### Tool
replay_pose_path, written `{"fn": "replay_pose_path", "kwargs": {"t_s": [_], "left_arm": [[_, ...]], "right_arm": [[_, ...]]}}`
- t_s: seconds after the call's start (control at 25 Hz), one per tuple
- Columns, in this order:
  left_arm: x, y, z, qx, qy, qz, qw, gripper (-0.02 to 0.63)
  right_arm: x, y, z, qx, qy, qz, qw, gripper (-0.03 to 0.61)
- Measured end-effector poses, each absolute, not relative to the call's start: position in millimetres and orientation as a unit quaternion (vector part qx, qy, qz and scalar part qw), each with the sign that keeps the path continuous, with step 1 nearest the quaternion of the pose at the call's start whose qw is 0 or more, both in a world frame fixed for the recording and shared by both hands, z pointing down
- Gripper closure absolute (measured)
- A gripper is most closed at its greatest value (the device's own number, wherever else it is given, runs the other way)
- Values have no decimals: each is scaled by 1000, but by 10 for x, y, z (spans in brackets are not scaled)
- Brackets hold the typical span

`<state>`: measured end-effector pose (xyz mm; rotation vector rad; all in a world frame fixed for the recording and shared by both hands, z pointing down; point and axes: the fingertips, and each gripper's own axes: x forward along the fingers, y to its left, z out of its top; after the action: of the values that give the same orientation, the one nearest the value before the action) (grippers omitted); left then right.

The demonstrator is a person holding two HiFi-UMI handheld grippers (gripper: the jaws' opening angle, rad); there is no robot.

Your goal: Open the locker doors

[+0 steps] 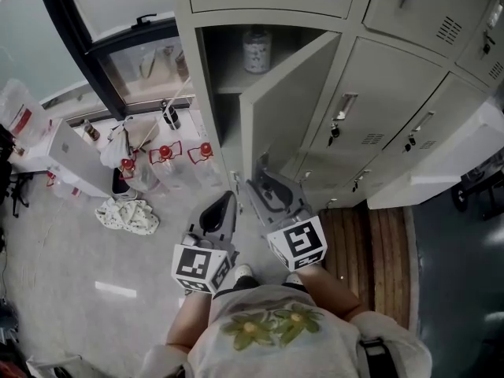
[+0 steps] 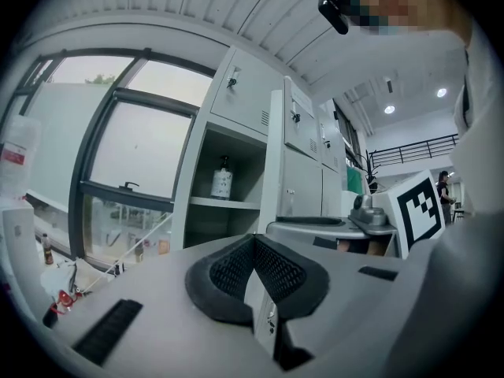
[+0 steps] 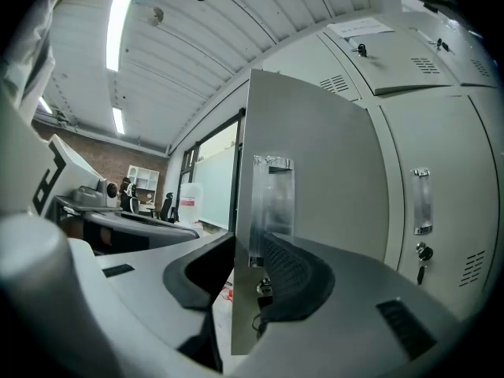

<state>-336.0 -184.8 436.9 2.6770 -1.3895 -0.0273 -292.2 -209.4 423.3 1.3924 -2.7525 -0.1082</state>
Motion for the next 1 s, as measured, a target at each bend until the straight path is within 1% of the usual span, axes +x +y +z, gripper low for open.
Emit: {"fn": "replay_pose_path", "kwargs": {"t_s": [0.44, 1.0], "left_arm": [[-3140, -1659, 4398, 879, -473, 10, 64, 586], [-2845, -1484, 4431, 881, -469, 10, 64, 586]], "right_arm": [[-2704, -1932, 4231, 427, -904, -32, 27, 451], [-2392, -1729, 4252, 423, -906, -26, 18, 451]]}}
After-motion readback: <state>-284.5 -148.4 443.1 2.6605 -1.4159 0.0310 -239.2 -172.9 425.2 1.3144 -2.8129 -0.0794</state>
